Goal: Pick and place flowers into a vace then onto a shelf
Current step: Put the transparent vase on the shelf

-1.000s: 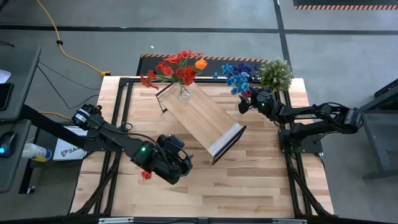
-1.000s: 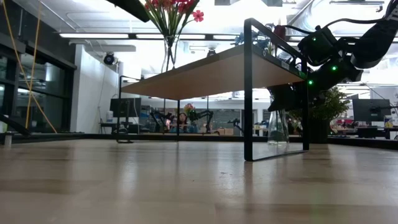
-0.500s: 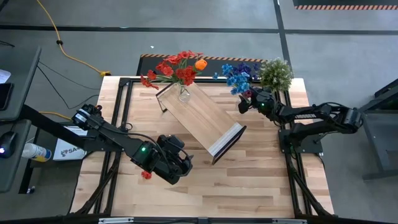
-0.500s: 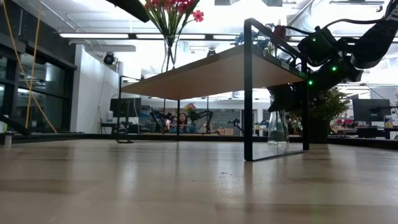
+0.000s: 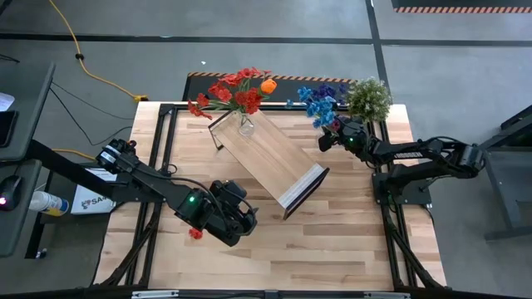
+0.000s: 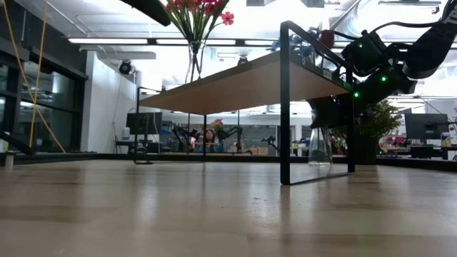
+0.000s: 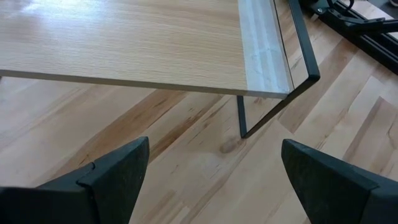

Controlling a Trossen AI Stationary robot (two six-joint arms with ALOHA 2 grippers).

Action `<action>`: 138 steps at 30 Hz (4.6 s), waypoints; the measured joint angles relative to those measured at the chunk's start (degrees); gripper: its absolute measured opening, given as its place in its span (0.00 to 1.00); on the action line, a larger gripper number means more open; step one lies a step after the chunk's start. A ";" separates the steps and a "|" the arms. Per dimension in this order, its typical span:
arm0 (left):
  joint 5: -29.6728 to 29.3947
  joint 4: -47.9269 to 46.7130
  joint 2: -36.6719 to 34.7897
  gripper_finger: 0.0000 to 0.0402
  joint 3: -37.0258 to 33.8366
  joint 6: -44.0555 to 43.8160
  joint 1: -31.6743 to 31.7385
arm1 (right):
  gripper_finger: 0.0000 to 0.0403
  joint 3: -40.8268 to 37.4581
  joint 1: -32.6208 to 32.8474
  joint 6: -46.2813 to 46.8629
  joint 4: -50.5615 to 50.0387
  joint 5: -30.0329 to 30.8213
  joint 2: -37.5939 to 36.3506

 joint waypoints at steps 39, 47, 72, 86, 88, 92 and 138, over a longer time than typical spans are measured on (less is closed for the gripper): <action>-0.07 -0.02 0.00 0.99 0.00 0.17 0.00 | 0.61 0.00 -0.02 4.64 -4.01 -2.38 0.04; -0.11 -0.02 0.00 0.99 0.00 0.97 0.02 | 0.67 0.00 -0.02 5.09 -4.18 -4.76 0.04; -0.70 -1.56 0.00 0.99 0.00 1.92 0.01 | 0.69 0.00 -0.02 1.46 1.30 -4.35 -0.02; -0.72 -1.51 0.00 0.99 0.00 1.88 0.02 | 0.45 0.00 -0.02 1.90 1.90 -2.14 -0.02; -0.72 -1.51 0.00 0.99 0.00 1.88 0.00 | 0.40 0.00 -0.02 2.14 1.89 -2.19 -0.02; -0.72 -1.50 0.00 0.99 0.00 1.88 0.01 | 0.39 0.00 0.00 2.60 2.00 -2.21 -0.02; 5.91 3.61 0.00 0.99 0.00 -0.27 -0.88 | 0.39 40.43 -3.33 -4.41 -45.12 -7.96 -9.15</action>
